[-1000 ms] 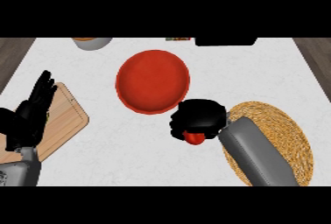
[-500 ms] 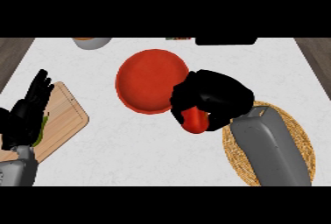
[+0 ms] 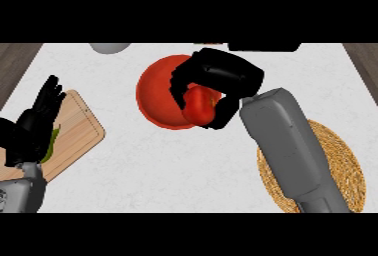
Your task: Pick the tomato from the placemat and place it in the bowl
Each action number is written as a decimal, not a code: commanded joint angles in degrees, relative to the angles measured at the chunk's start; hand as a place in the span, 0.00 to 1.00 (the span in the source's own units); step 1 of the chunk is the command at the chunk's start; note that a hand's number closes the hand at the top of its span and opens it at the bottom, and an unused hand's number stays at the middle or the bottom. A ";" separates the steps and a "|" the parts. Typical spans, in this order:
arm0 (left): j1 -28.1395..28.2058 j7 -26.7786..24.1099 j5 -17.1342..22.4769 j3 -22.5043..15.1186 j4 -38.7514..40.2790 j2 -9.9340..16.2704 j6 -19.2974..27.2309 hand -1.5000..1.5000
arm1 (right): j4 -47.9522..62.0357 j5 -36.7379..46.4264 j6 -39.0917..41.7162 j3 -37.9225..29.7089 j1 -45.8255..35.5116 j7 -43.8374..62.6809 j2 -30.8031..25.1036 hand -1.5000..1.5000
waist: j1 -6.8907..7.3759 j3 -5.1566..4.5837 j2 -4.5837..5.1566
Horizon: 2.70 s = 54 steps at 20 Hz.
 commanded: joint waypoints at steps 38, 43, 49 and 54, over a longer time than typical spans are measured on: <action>-5.29 0.44 -2.73 -4.04 0.02 -4.01 0.63 0.50 | 66.34 -18.53 8.14 -16.36 -28.26 -9.35 -6.81 0.00 | 5.71 0.12 3.16; -5.46 -0.16 -2.07 -4.21 -0.75 -3.00 -1.22 0.50 | 66.48 -18.24 11.30 -15.99 -27.37 -7.13 -12.42 0.00 | 7.31 0.23 4.31; -6.23 0.39 -1.83 -4.21 -1.49 -3.41 -0.87 0.50 | 66.29 -20.60 18.55 -17.86 -26.64 -5.29 -16.65 0.00 | 7.80 0.42 4.66; -6.79 -0.04 -2.14 -4.52 -1.03 -3.45 -0.99 0.50 | 64.89 -22.65 21.26 -19.37 -26.50 -3.46 -17.58 0.00 | 8.32 0.52 5.17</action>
